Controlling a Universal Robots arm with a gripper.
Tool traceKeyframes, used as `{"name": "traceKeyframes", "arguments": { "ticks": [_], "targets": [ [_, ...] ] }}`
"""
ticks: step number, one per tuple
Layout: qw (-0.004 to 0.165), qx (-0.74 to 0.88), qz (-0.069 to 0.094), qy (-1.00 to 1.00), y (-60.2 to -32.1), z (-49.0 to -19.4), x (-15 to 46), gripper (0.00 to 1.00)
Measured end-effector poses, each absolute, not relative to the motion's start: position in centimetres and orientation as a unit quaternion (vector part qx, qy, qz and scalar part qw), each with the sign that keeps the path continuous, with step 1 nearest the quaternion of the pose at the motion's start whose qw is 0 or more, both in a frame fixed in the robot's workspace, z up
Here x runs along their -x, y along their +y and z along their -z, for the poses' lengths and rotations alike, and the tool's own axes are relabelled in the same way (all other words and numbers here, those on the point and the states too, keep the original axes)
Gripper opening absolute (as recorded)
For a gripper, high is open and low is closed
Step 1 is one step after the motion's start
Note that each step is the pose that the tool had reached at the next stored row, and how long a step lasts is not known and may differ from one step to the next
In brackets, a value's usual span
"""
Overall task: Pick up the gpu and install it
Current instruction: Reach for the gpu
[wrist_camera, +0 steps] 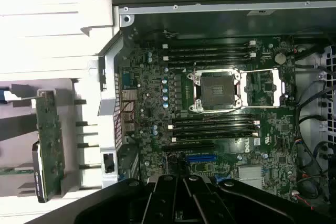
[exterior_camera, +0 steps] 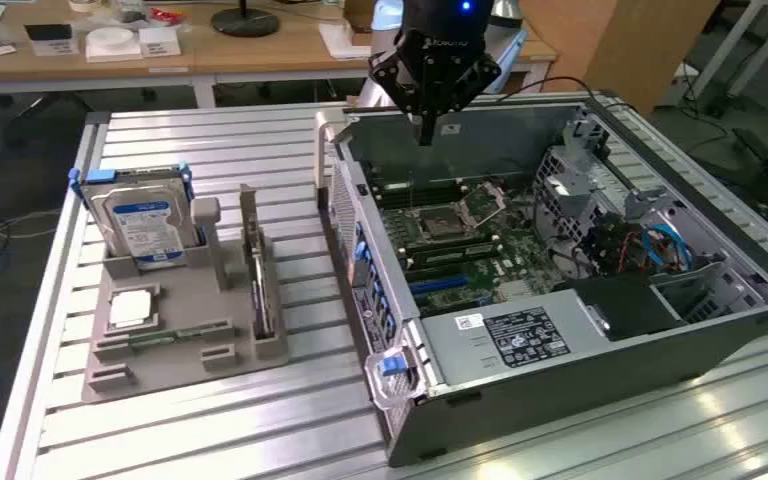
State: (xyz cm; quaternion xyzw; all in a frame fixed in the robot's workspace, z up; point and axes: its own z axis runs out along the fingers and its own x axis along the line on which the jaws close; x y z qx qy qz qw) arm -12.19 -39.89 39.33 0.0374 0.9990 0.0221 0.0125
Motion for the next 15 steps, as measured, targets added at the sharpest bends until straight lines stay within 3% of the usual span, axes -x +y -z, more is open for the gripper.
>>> {"name": "traceKeyframes", "arguments": {
  "ticks": [15],
  "targets": [
    [0.012, -0.037, -0.022, 0.999, -39.89, -39.33, 12.85, 0.11]
  ]
}}
